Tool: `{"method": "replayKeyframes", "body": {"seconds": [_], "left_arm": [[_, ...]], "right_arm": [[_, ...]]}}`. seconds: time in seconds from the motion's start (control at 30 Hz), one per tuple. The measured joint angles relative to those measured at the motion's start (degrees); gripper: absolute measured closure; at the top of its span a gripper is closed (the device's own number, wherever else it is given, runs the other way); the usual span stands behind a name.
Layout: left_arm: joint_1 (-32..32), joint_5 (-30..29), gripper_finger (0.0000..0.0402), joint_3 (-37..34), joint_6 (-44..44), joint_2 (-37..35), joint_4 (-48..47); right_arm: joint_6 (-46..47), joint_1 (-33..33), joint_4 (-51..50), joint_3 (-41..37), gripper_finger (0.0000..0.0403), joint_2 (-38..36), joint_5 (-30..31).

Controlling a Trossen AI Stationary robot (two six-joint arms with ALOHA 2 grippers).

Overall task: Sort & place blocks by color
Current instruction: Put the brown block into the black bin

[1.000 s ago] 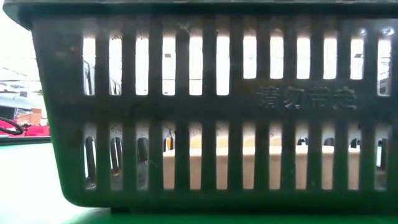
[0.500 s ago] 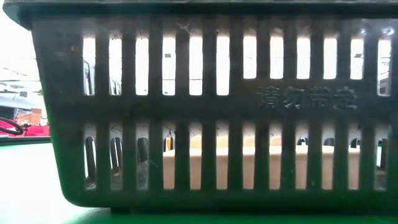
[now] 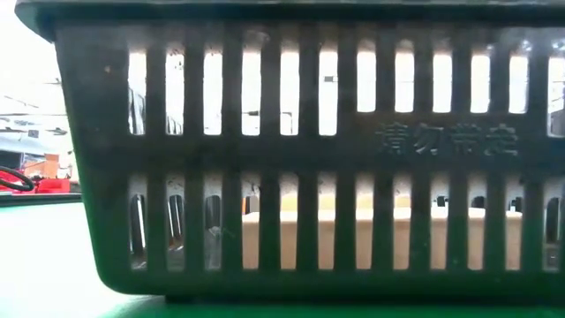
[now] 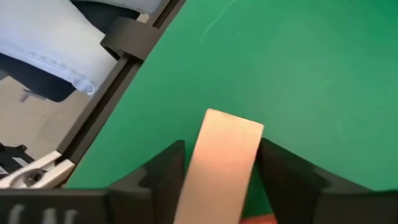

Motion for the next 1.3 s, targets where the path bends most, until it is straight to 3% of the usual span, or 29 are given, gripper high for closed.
{"method": "replayKeyframes", "body": {"seconds": [0.17, 0.4, 0.57, 0.83, 0.93, 1.13, 1.3], "left_arm": [[0.0, -0.2, 0.0222, 0.0, 0.0, 0.0, 0.0], [0.0, -1.2, 0.0222, 0.0, 0.1, 0.0, 0.0], [0.1, -1.4, 0.0222, 0.0, 0.5, 0.0, 0.0], [0.1, -1.5, 0.0222, 0.0, 1.1, 0.0, 1.5], [0.1, -1.5, 0.0222, 0.0, 4.8, 0.0, 3.0], [0.1, -1.5, 0.0222, 0.0, 17.5, 0.2, 7.4], [0.1, -1.5, 0.0222, 0.0, 27.8, 1.1, 12.6]], "right_arm": [[-1.5, 0.0, -0.5, 0.0, 0.0285, 0.0, 0.9], [-1.2, 0.0, 0.3, -0.2, 0.0288, -1.1, 0.8], [-2.0, -0.8, 1.1, -0.2, 0.0288, -8.5, 1.3], [-11.2, -4.4, 6.3, -0.2, 0.0288, -20.9, 19.6], [-18.1, -6.9, 12.9, -0.2, 0.0283, -23.0, 25.1], [-31.5, -13.4, 29.4, -0.2, 0.0283, -23.7, 24.9], [-36.0, -19.1, 37.3, -0.1, 0.0283, -23.7, 23.8]]}}
